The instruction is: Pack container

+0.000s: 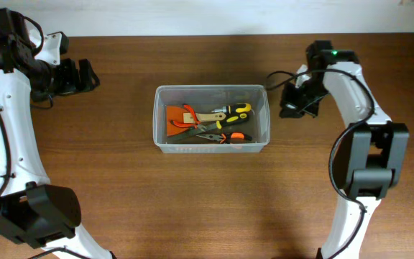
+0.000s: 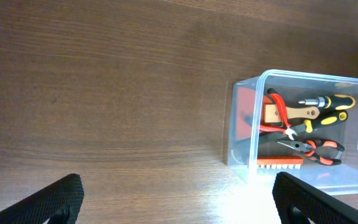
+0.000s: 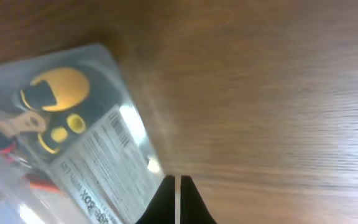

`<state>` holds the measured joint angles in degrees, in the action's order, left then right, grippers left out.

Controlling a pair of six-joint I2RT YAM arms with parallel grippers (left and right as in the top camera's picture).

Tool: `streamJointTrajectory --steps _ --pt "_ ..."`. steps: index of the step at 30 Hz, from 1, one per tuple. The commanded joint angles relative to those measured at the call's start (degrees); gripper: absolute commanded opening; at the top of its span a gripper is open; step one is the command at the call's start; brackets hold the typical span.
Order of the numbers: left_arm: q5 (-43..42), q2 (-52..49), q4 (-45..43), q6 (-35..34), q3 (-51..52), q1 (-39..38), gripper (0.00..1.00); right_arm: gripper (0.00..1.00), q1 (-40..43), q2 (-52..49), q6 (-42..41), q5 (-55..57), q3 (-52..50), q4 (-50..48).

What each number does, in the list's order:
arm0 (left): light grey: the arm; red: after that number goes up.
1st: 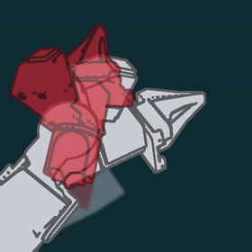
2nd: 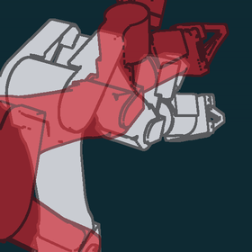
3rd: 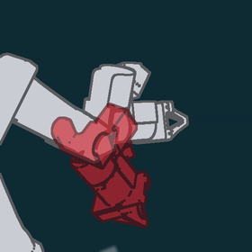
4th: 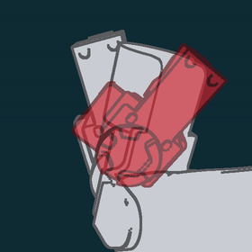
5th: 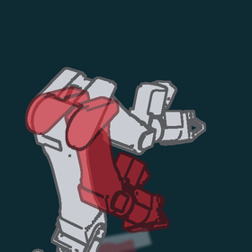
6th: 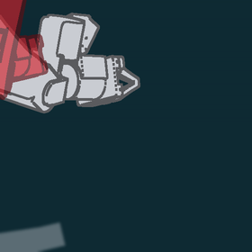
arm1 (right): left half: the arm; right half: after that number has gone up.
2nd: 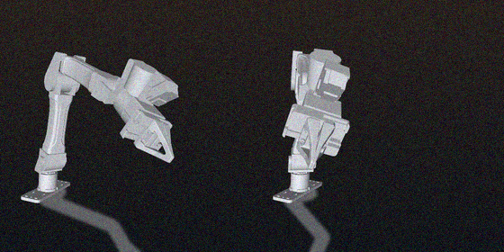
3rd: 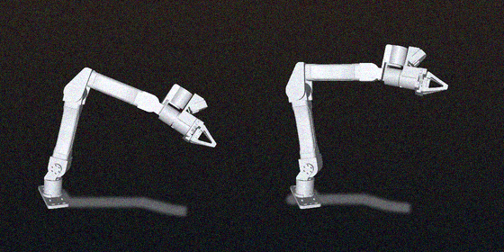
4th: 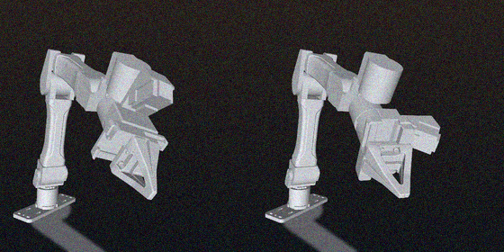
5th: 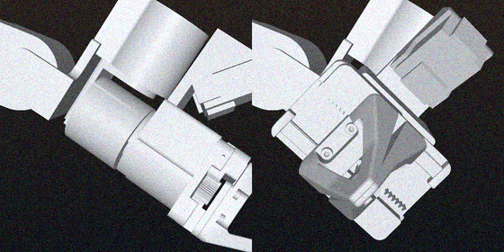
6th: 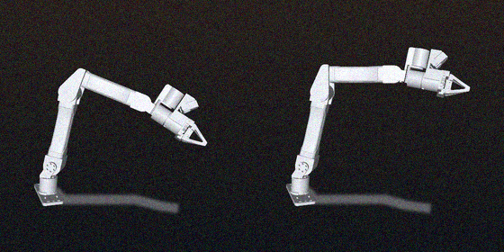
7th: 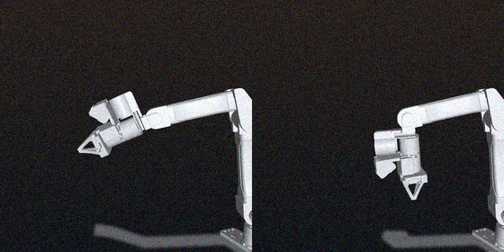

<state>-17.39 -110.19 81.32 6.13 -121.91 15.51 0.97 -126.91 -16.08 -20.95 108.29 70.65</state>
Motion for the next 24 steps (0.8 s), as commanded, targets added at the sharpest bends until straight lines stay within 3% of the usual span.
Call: streamJointTrajectory --steps 1,6,11,19,20,21,22,24 --pt "-0.22 -0.48 0.17 -0.52 0.42 0.15 0.99 0.04 0.02 8.35 4.74 4.85 7.58 2.29" --pt "-0.22 -0.48 0.17 -0.52 0.42 0.15 0.99 0.04 -3.37 17.99 9.92 10.99 18.88 6.25" --pt "-0.22 -0.48 0.17 -0.52 0.42 0.15 0.99 0.04 -10.91 28.92 9.84 18.34 28.41 6.73" --pt "-0.22 -0.48 0.17 -0.52 0.42 0.15 0.99 0.06 -26.97 44.41 9.88 34.49 32.3 6.99" --pt "-0.22 -0.48 0.17 -0.52 0.42 0.15 0.99 0.15 -28.15 46.14 9.86 34.97 32.3 7.54" --pt "-0.22 -0.48 0.17 -0.5 0.42 0.15 0.99 0.76 -29.11 47.8 9.88 34.93 32.3 8.37" --pt "-0.22 -0.48 0.17 -0.52 0.42 0.15 0.99 0.99 -29.79 49.35 9.88 34.95 32.3 8.96" --pt "-0.22 -0.48 0.17 -0.5 0.42 0.15 0.99 0.99 -30.25 52.33 9.88 34.95 32.3 10.36"
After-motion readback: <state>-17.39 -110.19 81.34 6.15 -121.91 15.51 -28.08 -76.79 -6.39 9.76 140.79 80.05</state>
